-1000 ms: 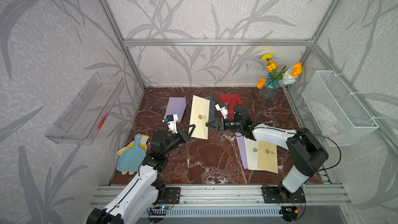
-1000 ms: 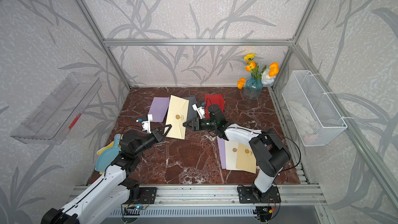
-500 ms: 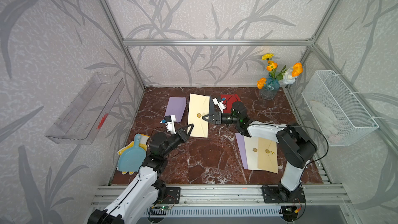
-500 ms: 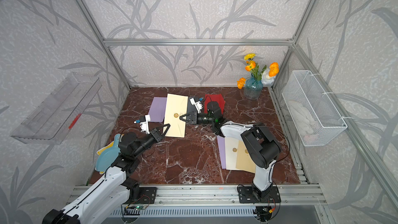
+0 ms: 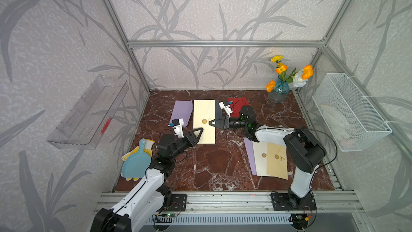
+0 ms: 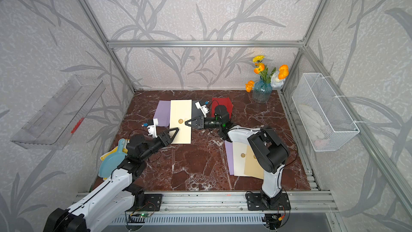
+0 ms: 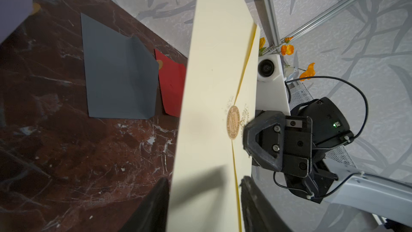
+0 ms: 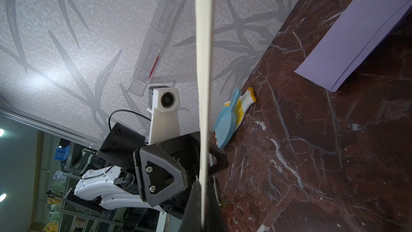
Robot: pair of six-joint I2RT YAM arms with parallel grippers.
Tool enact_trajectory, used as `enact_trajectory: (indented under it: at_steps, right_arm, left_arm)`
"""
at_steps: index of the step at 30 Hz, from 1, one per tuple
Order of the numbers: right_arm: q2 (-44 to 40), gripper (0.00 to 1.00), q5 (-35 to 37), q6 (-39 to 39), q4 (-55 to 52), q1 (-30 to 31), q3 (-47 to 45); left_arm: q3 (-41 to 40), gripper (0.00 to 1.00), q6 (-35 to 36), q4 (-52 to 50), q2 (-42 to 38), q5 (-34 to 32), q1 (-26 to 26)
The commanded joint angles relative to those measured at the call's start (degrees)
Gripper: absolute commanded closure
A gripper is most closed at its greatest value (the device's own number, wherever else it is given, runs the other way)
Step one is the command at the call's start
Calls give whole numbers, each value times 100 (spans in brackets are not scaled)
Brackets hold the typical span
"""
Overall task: Open the envelope
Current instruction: Pick up the envelope from the center of the board.
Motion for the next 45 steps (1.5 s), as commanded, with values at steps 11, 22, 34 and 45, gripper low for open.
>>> enact_trajectory:
  at_steps: [11,22,34,45]
  right_arm:
    - [-696,100,-968,-1929,-2259,20,-33]
    - [-681,100,-1006,-2776,-3203,-4,176]
    - [-580,100,-1061,-3002,-3514,-6,447]
    - [-942,57,463,-4508,-5747,-37,1074]
  left_arm:
    - [667,58,-63,944,825,909,166]
    - [740,93,-104,946,820,1362,160]
    - [735,100,-18,769,1013,1560,163]
    - [1000,100,538,-182,813,965,164]
